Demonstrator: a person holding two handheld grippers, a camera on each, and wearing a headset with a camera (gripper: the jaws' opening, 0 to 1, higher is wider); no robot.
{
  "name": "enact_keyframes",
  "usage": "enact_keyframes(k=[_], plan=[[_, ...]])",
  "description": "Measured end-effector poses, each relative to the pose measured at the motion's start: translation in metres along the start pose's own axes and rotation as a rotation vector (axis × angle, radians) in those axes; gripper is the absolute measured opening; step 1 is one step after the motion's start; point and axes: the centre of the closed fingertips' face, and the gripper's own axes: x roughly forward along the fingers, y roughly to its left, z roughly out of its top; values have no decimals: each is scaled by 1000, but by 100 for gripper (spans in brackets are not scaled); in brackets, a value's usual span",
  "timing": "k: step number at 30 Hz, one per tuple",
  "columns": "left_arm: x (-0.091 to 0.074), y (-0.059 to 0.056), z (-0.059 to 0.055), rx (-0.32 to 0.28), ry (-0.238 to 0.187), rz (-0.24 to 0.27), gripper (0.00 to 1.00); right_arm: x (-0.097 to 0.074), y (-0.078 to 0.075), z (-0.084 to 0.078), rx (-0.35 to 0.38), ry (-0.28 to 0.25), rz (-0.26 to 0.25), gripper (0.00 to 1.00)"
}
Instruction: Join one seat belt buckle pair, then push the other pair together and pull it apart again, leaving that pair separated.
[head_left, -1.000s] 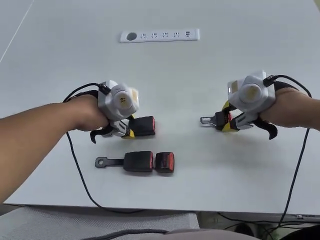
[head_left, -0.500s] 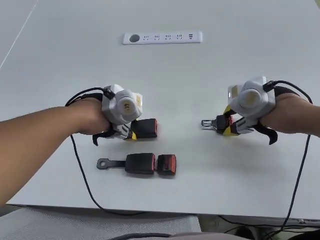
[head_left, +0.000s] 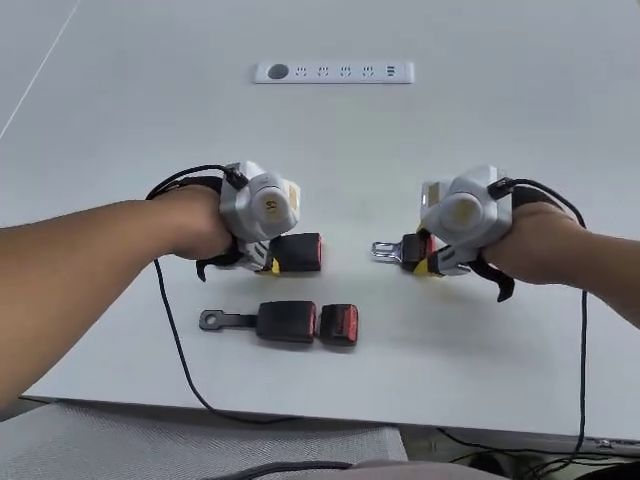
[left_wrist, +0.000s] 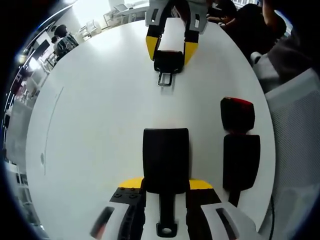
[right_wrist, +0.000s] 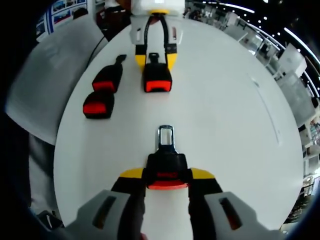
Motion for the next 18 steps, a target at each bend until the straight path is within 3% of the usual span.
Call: enact_keyframes(k=[8, 18], plan=[[-1, -1, 1, 2, 8, 1, 31, 17, 5, 32, 4, -42, 24, 32], [-1, -2, 2, 19, 18, 1, 31, 28, 2, 49, -26, -50, 46, 32]])
